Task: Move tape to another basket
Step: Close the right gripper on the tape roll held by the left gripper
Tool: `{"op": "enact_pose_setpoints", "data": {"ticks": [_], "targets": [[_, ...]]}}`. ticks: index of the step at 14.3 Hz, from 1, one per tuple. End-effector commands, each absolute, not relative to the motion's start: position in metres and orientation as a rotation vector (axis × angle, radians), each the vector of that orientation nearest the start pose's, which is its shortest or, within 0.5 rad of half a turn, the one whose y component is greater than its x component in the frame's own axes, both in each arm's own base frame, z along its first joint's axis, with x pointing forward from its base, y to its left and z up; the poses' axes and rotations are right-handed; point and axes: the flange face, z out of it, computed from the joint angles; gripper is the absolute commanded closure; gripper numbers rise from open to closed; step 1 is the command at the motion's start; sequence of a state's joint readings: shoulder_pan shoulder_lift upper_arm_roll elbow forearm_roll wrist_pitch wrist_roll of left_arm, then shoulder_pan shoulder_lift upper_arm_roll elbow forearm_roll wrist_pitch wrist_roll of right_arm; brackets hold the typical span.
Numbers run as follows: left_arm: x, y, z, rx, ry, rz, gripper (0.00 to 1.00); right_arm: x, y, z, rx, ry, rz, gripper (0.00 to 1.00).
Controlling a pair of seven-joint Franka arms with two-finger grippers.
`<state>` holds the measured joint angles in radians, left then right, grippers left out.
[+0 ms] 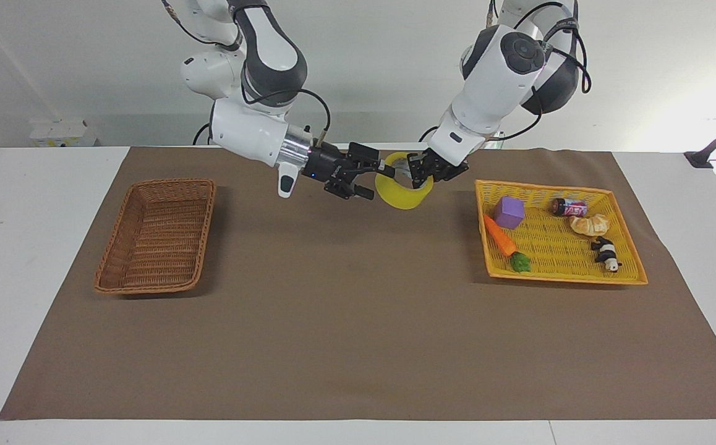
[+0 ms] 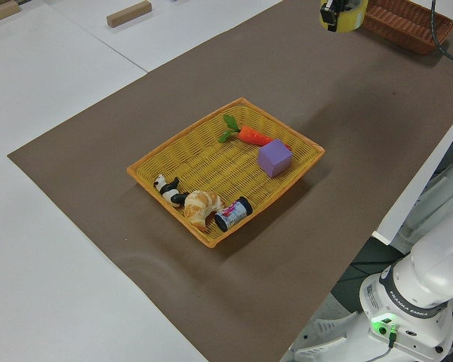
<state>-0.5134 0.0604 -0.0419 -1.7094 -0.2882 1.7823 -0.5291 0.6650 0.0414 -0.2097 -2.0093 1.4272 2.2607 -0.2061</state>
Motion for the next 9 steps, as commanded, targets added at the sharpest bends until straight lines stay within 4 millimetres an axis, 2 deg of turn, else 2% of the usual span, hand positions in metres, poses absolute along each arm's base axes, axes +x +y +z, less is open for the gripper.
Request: {"op": "enact_pose_setpoints", "data": {"ticks": [1,6,7,9], "targets": [[0.4824,-0.3233,0.553,-3.406,-0.053,0.233,1.0,0.5187,0.2827,0.475,-1.954,0.258,-0.031,0.01],[0.4824,-0.3215,0.5503,-3.399,-0.065,0.248,1.0,0.5157,0.2823,0.4716,-1.957,0.26,-0.022,0.07],[0.4828,-0.3208,0.5503,-3.399,-0.068,0.248,1.0,0.5152,0.2832,0.4716,-1.957,0.255,-0.021,0.13],[0.4832,-0.3208,0.5505,-3.401,-0.069,0.243,1.0,0.5153,0.2831,0.4716,-1.958,0.257,-0.022,0.34]]}}
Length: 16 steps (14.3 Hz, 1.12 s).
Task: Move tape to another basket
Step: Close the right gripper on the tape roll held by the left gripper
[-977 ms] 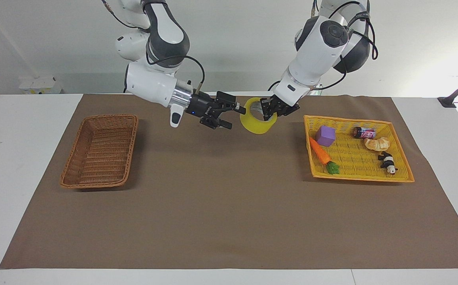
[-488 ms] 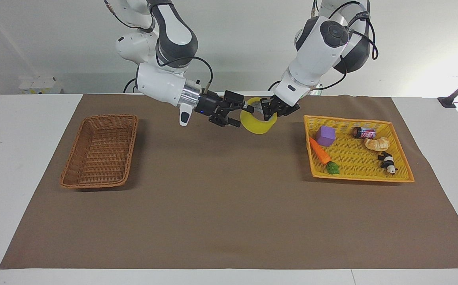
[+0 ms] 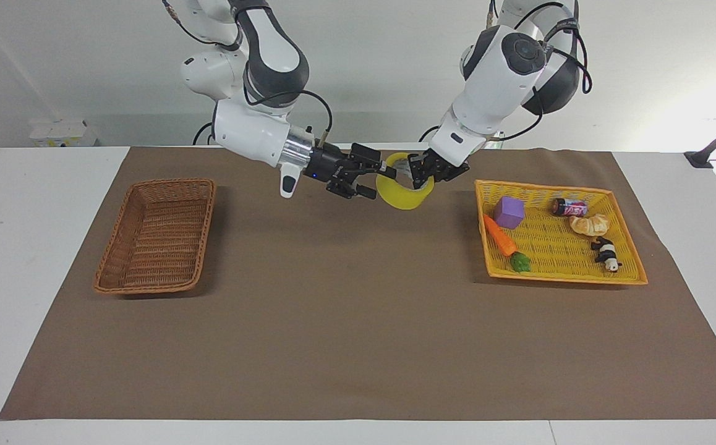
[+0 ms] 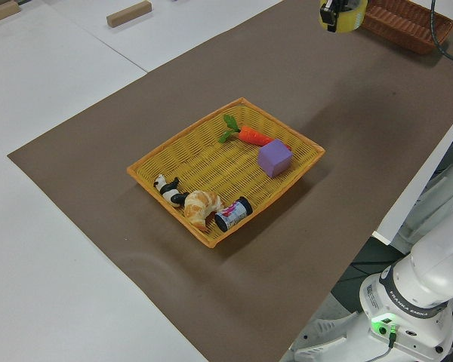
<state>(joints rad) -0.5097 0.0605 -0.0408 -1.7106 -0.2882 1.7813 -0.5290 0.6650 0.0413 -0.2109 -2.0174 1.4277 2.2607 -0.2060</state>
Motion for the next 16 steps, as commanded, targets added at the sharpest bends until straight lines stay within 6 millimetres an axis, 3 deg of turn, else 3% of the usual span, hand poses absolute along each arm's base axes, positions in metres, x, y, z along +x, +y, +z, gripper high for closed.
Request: {"op": "enact_pose_setpoints", "data": {"ticks": [1,4,7,10,11,12,13,16], "targets": [[0.483,-0.321,0.55,-3.4,-0.071,0.246,1.0,0.515,0.283,0.471,-1.958,0.258,-0.021,0.41],[0.483,-0.321,0.551,-3.4,-0.073,0.246,1.0,0.509,0.294,0.472,-1.96,0.24,-0.007,0.64],[0.482,-0.322,0.551,-3.4,-0.07,0.241,1.0,0.507,0.297,0.472,-1.96,0.244,0.001,0.96],[0.48,-0.325,0.551,-3.398,-0.07,0.246,1.0,0.509,0.294,0.472,-1.961,0.242,-0.006,1.0],[0.48,-0.326,0.553,-3.4,-0.082,0.242,0.89,0.509,0.293,0.472,-1.959,0.239,-0.006,1.0],[0.481,-0.326,0.557,-3.402,-0.121,0.237,0.5,0.509,0.293,0.472,-1.958,0.239,-0.004,1.0],[0.481,-0.324,0.561,-3.4,-0.119,0.221,0.03,0.509,0.293,0.473,-1.957,0.237,-0.004,1.0],[0.475,-0.303,0.6,-3.417,-0.137,0.176,0.0,0.511,0.289,0.476,-1.96,0.239,-0.009,1.0]]}}
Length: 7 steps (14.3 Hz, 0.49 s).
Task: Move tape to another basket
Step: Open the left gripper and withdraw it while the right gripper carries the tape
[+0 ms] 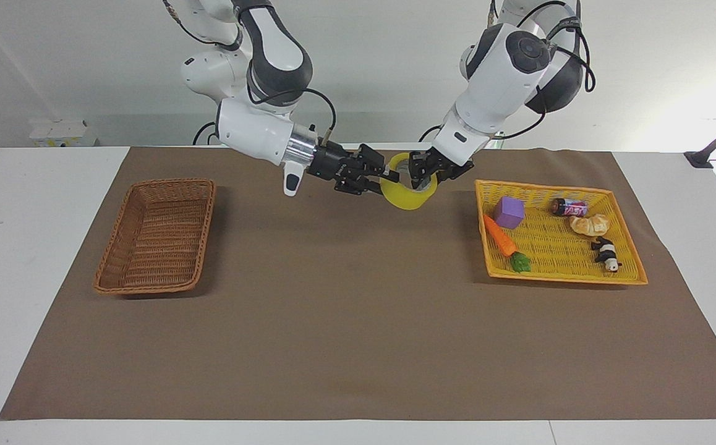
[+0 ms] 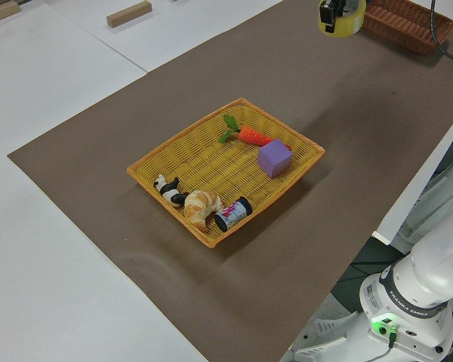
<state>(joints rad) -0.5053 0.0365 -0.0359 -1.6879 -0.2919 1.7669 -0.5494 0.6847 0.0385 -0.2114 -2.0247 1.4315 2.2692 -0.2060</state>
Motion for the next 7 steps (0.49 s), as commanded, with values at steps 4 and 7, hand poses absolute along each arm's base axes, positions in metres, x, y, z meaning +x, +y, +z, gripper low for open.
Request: {"op": "enact_pose_setpoints", "data": {"ticks": [4,7], "targets": [[0.514,-0.21,0.617,-3.346,-0.22,0.073,0.0,0.535,0.222,0.475,-2.003,0.214,0.007,1.0],[0.542,-0.103,0.61,-3.236,-0.172,0.026,0.0,0.553,0.109,0.474,-2.042,0.182,0.028,1.0]]}}
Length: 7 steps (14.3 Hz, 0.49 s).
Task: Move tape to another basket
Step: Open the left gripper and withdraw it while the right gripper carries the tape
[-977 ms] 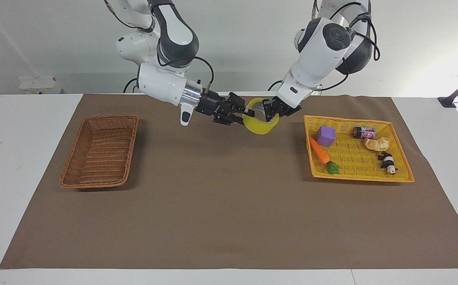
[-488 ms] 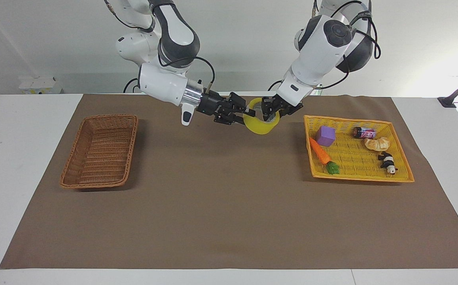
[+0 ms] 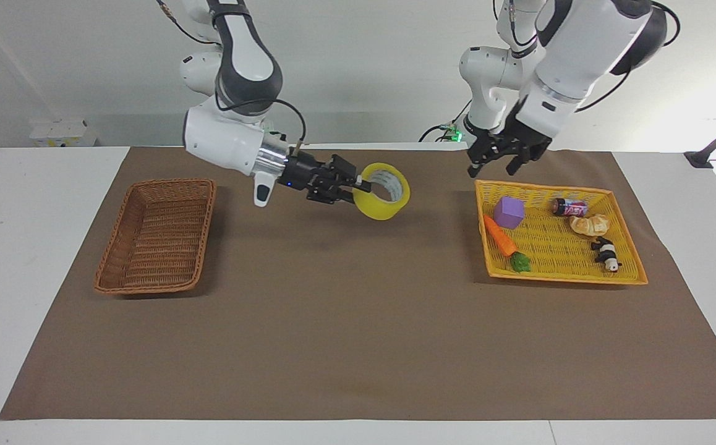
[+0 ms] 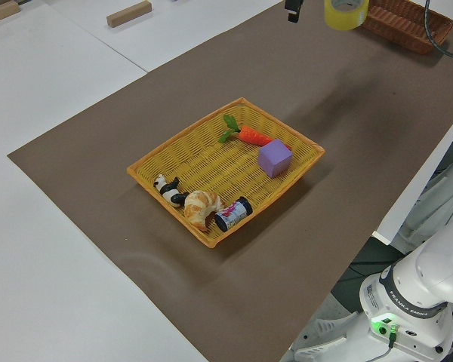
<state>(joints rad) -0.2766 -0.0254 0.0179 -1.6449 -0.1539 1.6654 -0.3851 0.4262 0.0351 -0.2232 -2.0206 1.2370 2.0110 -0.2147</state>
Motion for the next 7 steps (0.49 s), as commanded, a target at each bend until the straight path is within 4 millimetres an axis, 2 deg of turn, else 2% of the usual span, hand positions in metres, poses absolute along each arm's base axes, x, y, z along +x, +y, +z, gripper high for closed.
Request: {"op": "enact_pose_setpoints", "data": {"ticks": [1,2,4,5,7], "targets": [[0.545,-0.075,0.606,-3.212,-0.157,0.033,0.0,0.554,0.072,0.472,-2.037,0.177,0.015,1.0],[0.545,-0.047,0.602,-3.204,-0.212,0.04,0.0,0.553,0.032,0.47,-2.05,0.185,0.002,1.0],[0.547,0.003,0.603,-3.193,-0.361,0.016,0.0,0.54,-0.063,0.463,-2.094,0.219,0.004,1.0],[0.546,0.015,0.601,-3.187,-0.395,0.024,0.0,0.535,-0.099,0.464,-2.101,0.192,-0.006,1.0],[0.542,0.04,0.6,-3.177,-0.465,0.048,0.0,0.516,-0.182,0.444,-2.16,0.116,0.011,1.0]]}}
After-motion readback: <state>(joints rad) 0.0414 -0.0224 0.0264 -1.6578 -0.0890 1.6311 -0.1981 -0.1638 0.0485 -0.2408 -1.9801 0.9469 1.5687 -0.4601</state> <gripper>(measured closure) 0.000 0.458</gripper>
